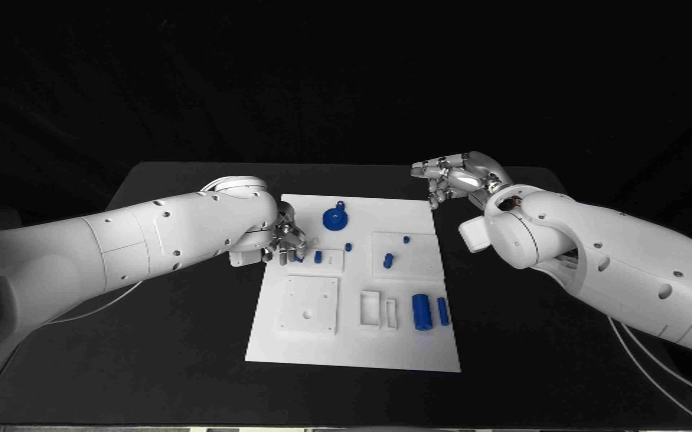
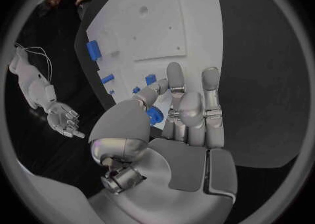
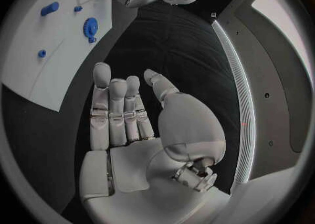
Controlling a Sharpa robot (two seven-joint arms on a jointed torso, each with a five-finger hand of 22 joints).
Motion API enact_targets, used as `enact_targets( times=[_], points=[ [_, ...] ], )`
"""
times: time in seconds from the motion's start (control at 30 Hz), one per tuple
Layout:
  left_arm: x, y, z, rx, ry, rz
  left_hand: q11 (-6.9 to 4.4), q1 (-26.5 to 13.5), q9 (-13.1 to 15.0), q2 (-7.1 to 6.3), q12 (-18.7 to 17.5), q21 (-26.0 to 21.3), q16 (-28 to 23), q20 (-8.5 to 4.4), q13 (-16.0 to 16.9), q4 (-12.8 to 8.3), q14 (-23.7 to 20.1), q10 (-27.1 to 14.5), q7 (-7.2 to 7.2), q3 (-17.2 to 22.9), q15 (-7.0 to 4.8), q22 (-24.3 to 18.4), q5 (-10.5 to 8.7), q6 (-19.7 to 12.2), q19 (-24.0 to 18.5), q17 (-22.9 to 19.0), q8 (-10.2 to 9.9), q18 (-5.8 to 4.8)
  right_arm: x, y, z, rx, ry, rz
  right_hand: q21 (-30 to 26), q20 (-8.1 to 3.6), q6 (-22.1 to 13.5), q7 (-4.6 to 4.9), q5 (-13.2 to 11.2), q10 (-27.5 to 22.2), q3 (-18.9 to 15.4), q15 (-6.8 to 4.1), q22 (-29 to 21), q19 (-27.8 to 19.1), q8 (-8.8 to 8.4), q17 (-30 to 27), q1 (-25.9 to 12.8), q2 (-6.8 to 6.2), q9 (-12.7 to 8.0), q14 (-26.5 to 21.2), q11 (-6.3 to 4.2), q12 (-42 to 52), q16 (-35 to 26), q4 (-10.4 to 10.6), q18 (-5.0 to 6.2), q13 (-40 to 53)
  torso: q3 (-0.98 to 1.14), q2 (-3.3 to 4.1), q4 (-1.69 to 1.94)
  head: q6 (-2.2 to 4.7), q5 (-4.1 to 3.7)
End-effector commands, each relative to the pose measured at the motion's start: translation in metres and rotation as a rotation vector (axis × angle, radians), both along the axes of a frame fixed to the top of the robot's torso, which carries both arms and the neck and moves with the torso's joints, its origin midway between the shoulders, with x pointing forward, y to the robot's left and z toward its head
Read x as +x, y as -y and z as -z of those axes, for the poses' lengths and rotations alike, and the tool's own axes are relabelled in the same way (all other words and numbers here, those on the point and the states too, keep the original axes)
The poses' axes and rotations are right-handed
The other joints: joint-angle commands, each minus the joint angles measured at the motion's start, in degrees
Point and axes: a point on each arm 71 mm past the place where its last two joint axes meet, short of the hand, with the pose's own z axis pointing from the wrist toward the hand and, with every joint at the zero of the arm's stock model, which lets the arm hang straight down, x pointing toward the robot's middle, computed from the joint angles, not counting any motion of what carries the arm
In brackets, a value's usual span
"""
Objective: Assemble the parts on the task board
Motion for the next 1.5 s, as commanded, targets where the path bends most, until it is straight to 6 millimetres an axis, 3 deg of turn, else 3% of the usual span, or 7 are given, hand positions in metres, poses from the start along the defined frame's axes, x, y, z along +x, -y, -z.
enact_targets(
  times=[0.03,0.7,0.93,1.5],
  points=[
    [-0.0064,0.0057,0.008,-0.011,-0.048,0.025,-1.48,0.1,0.2,0.85,0.4,-0.2,0.4,-0.07,0.1,0.2,0.5,1.6,-7.63,-0.3,-0.23,1.0,-0.26,10.7,0.3,0.3,-0.3,-0.75,0.0,-0.0011,-0.0007,0.003,0.009,-0.006,-0.2,-0.07,0.4,0.15,0.1,-0.1,0.7,-0.26,0.4,0.4,-0.06,0.0,-0.4,-0.12,0.0,0.0,-0.36,-0.1,-0.1,-0.1,0.92,0.0,0.01,0.01,-0.01,-0.01,-0.04],
    [-0.0075,0.008,0.0093,-0.027,-0.07,0.027,-1.55,-1.8,1.2,2.78,1.5,-0.3,1.1,0.09,0.5,-0.2,0.8,1.6,-7.9,-0.3,-0.13,1.0,-1.47,11.8,0.4,2.7,-0.8,-0.69,0.0003,-0.0017,-0.0003,0.003,0.008,-0.008,-0.1,-0.14,0.5,0.21,1.4,-0.2,3.8,-0.33,0.7,0.3,-0.06,0.1,-0.7,-0.77,0.0,0.0,-0.41,-0.2,-0.2,-0.7,0.93,0.0,0.03,0.01,0.01,-0.23,-0.15],
    [-0.0078,0.0084,0.0094,-0.031,-0.07,0.026,-1.61,-2.3,1.6,3.74,1.9,-0.3,1.3,0.14,0.6,1.1,0.9,1.6,-8.08,-0.9,-0.12,1.0,-4.36,12.2,0.5,3.4,-0.8,-0.73,0.0003,-0.0022,-0.0003,0.004,0.008,-0.009,0.0,-0.14,0.5,0.23,1.8,-0.2,4.5,-0.33,0.7,0.3,-0.04,0.1,-0.8,-0.96,0.0,0.0,-0.4,-0.3,-0.2,-0.7,0.94,0.0,0.02,0.01,-0.02,-0.28,-0.15],
    [-0.0054,0.0055,0.0091,-0.031,-0.056,0.007,-1.6,-1.4,2.4,3.84,2.0,-0.3,1.0,0.2,0.6,2.1,0.9,1.6,-8.04,-1.0,-0.1,1.0,-5.13,12.1,0.6,3.6,-1.0,-0.62,0.0001,-0.0026,-0.0005,0.004,0.008,-0.009,0.1,-0.18,0.4,0.27,2.9,-0.3,5.6,-0.36,0.8,0.2,-0.06,0.1,-0.9,-1.32,0.0,-0.1,-0.43,-0.4,-0.2,-0.9,0.95,0.0,-0.03,0.01,-0.02,-0.19,-0.14]
  ],
)
